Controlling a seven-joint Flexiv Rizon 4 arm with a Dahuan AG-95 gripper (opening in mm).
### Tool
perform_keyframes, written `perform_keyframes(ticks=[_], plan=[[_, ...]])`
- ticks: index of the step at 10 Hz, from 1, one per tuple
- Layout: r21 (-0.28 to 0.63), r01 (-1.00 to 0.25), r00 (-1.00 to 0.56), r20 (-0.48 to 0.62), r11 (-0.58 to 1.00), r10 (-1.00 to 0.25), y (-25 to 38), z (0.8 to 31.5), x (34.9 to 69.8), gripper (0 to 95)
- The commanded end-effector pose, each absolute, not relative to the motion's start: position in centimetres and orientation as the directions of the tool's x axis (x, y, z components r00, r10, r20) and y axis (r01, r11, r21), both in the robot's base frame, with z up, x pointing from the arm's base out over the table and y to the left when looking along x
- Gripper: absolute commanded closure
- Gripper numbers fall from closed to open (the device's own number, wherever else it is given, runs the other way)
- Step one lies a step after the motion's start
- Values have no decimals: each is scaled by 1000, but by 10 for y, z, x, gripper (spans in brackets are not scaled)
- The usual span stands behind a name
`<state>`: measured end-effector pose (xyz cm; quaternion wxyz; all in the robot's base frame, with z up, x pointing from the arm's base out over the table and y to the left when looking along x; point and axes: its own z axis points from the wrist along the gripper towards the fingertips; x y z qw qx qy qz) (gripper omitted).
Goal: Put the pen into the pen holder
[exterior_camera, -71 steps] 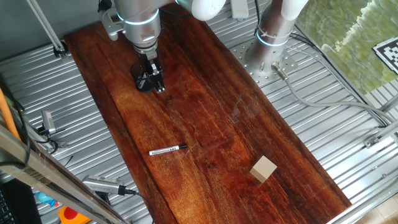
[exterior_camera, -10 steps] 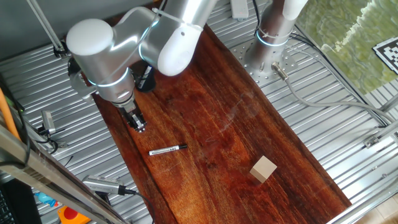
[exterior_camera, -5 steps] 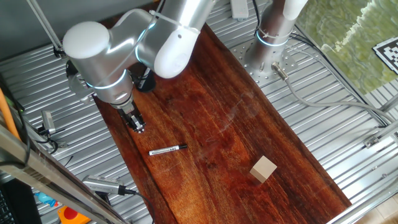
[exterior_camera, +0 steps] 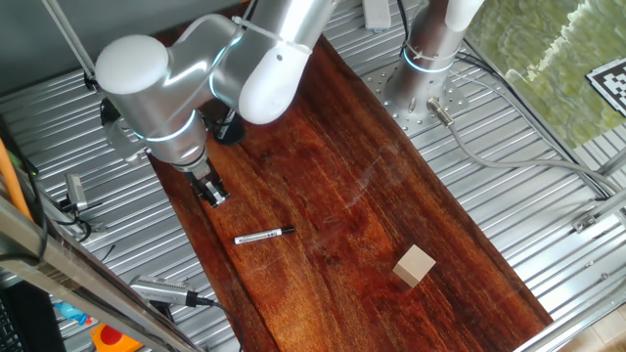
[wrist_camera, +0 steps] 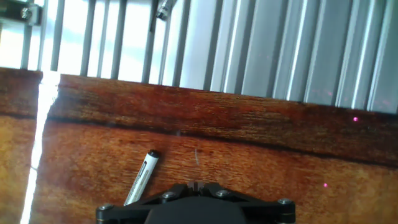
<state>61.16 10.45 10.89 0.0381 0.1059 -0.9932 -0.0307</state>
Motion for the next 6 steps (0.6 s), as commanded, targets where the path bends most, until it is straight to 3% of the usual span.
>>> perform_keyframes(ticks=[1,6], plan=[[82,-287,-953,76,954,-293,104,110,609,950],[91,-329,-938,85,940,-336,104,110,609,950]])
